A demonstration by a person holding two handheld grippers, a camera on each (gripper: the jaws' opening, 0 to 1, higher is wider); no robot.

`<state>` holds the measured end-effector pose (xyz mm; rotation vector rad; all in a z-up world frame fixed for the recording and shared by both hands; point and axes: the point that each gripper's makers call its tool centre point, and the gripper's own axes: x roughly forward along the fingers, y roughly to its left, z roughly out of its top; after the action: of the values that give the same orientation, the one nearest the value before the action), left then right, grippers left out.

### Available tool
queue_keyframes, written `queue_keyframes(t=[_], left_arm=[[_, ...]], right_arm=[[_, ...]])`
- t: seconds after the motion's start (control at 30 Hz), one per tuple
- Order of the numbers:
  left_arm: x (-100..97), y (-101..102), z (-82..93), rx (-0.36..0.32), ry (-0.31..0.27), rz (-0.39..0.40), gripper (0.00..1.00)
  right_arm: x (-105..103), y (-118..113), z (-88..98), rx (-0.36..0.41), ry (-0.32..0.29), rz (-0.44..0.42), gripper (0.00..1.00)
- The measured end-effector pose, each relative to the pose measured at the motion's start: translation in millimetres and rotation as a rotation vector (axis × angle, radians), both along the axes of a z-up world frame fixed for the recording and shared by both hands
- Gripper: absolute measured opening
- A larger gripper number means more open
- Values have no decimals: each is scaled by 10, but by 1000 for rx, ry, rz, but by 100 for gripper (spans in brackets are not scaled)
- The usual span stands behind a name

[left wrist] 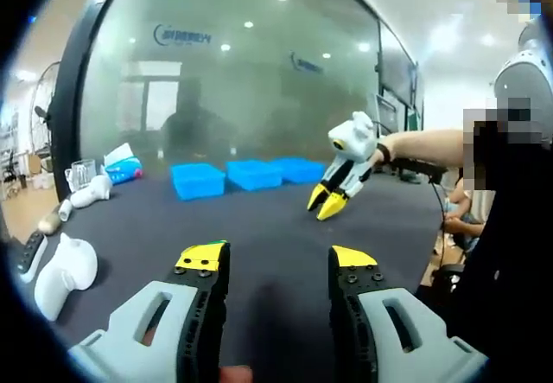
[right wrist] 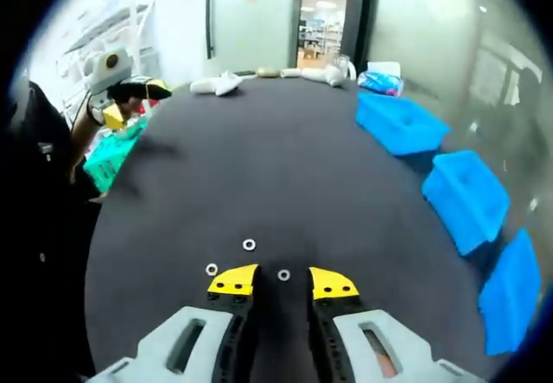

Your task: Sort the screws, nuts, and washers into the corresponding bins

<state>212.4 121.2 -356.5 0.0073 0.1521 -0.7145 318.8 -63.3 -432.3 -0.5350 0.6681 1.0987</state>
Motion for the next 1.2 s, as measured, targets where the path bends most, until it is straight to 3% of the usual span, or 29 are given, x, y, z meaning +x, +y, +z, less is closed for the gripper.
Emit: queue_keyframes(t=[0.4,0.8,0.93,1.2], left_arm=[[-9,-4,14,8,-7,-1,45],[-10,-16,55,8,-15,-4,45],[-9,-26,58,9,-15,-6,45],[6,-42,76,6,-18,-6,45]], right_arm=[[-63,12,-65,-12,19,17,4],[-71,-14,-56,13,22,0,3],[-74,-49,-16,46,3,-20,3],[-141,-223,199,193,-62,-116,3]])
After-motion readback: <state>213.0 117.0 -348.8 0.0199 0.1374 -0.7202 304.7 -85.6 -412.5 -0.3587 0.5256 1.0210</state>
